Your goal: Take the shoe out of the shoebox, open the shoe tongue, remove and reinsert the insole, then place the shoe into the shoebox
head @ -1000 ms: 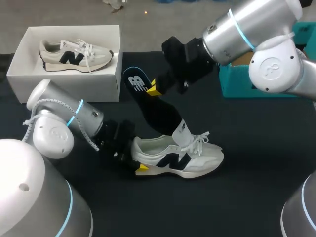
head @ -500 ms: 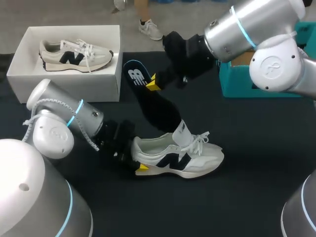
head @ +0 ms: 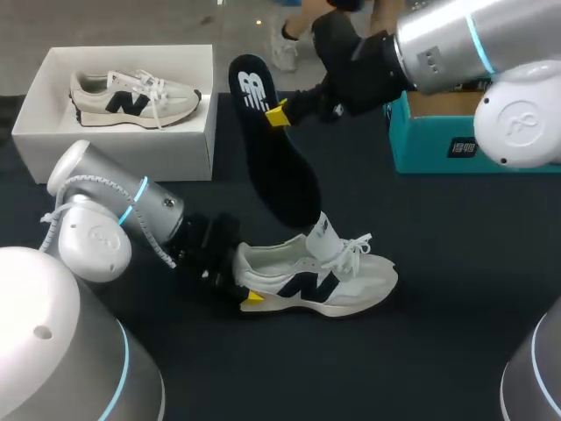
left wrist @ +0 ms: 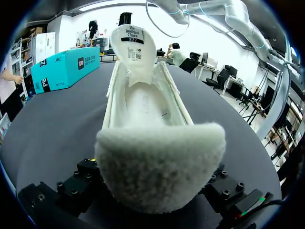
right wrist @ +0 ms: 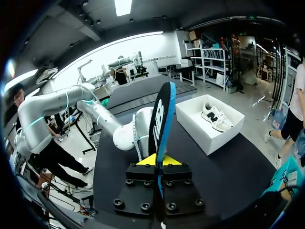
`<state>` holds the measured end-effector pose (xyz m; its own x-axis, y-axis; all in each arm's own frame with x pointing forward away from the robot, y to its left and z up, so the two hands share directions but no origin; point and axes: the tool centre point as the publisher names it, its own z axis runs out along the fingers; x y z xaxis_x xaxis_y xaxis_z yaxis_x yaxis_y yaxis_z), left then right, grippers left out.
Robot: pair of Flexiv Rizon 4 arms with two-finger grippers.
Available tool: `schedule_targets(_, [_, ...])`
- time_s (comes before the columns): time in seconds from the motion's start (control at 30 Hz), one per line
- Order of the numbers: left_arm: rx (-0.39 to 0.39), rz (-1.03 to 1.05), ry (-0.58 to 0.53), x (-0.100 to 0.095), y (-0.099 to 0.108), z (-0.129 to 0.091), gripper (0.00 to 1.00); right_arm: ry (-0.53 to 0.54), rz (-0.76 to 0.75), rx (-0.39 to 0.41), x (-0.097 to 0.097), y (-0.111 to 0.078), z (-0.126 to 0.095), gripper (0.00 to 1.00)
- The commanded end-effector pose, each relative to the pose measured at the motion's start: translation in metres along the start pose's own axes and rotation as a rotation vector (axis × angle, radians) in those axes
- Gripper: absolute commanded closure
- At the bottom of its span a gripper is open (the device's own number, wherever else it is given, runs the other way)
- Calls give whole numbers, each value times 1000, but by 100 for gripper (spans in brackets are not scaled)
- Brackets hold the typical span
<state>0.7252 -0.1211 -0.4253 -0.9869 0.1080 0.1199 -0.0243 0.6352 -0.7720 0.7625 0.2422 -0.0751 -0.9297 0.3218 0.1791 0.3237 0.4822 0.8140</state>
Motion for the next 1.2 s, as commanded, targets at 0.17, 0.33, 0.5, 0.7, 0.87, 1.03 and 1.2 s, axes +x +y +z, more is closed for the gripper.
schedule_targets(0.17, [-2,-1,2,-3,6,6,100,-14,1,-15,3,-9,-11,100])
schedule_targets(0.33, [-2,-1,2,-3,6,6,100,-14,1,-15,3,-9,-11,100])
schedule_targets(0.5, [-2,-1,2,-3,6,6,100,20,11,16,12,-21,-14,100])
schedule_targets(0.7, [-2,-1,2,-3,6,6,100,79,64,18,27,-49,-48,100])
schedule_targets(0.87, [-2,-1,2,-3,6,6,100,111,164,-33,34,-71,-83,100])
schedule_targets(1.03, [-2,-1,2,-3,6,6,100,69,180,-24,41,-81,-110,100])
schedule_targets(1.2, [-2,-1,2,-3,6,6,100,29,208,-75,53,-79,-132,100])
